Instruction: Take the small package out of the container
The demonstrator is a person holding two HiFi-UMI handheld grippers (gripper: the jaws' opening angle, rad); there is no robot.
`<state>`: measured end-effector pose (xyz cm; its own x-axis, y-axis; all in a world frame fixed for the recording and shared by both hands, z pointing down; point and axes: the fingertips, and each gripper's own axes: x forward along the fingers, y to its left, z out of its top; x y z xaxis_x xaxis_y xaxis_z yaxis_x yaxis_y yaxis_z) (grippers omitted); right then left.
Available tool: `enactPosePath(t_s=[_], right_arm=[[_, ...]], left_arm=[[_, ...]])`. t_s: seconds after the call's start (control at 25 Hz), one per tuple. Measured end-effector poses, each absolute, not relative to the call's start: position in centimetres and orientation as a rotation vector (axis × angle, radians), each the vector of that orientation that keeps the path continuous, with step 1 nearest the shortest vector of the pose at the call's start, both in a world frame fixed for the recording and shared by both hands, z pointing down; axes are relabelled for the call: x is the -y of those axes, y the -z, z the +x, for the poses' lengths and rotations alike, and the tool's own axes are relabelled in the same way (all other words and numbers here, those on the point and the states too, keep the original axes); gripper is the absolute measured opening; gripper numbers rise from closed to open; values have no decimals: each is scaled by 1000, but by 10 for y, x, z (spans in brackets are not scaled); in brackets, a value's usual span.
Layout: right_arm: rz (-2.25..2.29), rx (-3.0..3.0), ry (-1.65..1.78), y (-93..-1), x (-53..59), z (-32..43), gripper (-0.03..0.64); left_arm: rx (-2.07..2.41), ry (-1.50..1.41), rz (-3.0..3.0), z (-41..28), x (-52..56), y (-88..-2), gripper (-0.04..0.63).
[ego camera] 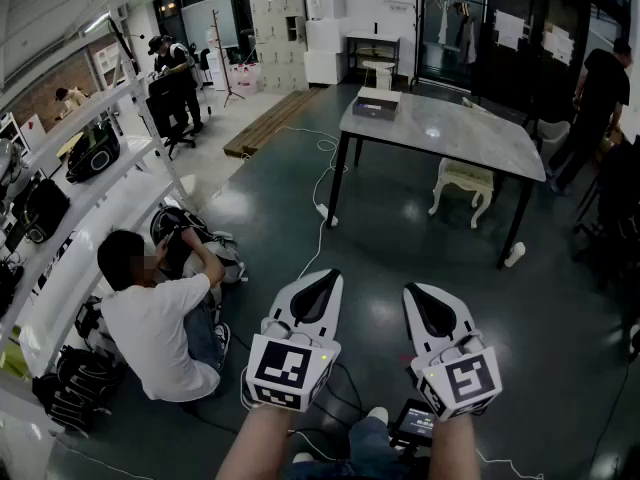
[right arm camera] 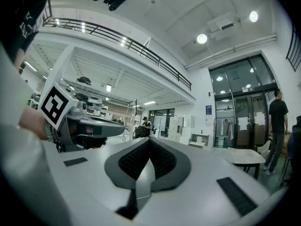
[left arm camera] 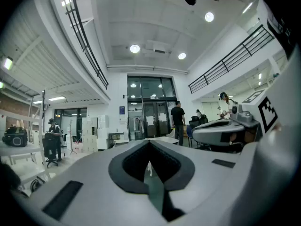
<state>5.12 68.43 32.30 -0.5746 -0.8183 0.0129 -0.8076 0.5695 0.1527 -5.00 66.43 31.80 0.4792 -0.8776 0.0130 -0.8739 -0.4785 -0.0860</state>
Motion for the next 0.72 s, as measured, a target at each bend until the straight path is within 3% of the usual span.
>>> enactPosePath(t_s=[0.36, 0.72], right_arm=[[1450, 2648, 268, -306, -724, 14, 25], [1492, 2650, 251, -304, -693, 51, 25]], left_arm=[[-1605, -46, -2631, -101, -701, -299, 11], [-1609, -48, -2645, -73, -668, -300, 11]])
